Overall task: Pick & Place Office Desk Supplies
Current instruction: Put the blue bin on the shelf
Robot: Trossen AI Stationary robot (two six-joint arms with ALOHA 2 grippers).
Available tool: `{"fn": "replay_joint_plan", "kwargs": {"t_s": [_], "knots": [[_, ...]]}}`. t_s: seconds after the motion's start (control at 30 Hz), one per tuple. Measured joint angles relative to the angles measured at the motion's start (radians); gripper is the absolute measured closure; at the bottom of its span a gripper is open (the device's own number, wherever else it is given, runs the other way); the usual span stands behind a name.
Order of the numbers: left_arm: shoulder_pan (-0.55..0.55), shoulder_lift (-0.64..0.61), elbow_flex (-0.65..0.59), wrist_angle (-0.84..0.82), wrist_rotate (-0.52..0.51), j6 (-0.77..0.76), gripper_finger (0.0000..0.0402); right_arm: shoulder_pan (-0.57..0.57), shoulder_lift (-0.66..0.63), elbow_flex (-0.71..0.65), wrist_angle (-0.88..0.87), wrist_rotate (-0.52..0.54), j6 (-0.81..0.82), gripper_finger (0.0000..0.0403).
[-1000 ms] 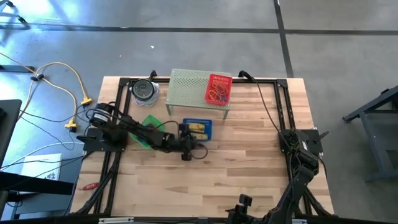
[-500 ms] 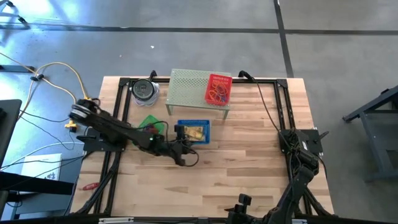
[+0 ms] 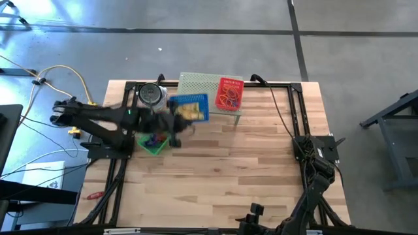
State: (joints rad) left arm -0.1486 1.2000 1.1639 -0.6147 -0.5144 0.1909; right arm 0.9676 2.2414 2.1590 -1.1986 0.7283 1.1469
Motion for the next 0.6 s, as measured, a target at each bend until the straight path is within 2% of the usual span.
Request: {"fn": "replay_joint_plan", "kwargs": {"t_s": [0.1, 0.17, 0.23, 0.33, 0.47, 0.6], "knots": [[0.167, -0.009, 0.043, -0.006, 0.215, 0.019, 0.0401, -0.005, 0.0, 0.0, 0.002, 0.0, 0.0, 0.0254], [0.286, -0.006, 0.061, -0.004, 0.322, -0.005, 0.0401, -0.009, 0.0, 0.0, 0.002, 0.001, 0.0, 0.0254], [0.387, 0.009, 0.069, -0.003, 0.377, -0.027, 0.0401, -0.013, 0.0, 0.0, 0.002, 0.001, 0.0, 0.0254], [0.509, 0.041, 0.068, -0.032, 0.464, 0.055, 0.0401, -0.019, 0.0, 0.0, 0.003, 0.0, -0.018, 0.0254], [0.617, 0.09, 0.068, -0.017, 0.604, 0.127, 0.0401, -0.026, 0.0, 0.0, 0.0, -0.001, -0.027, 0.0254], [0.688, 0.134, 0.068, 0.024, 0.628, 0.059, 0.0401, -0.031, 0.0, 0.0, 0.0, -0.001, -0.039, 0.0254]]}}
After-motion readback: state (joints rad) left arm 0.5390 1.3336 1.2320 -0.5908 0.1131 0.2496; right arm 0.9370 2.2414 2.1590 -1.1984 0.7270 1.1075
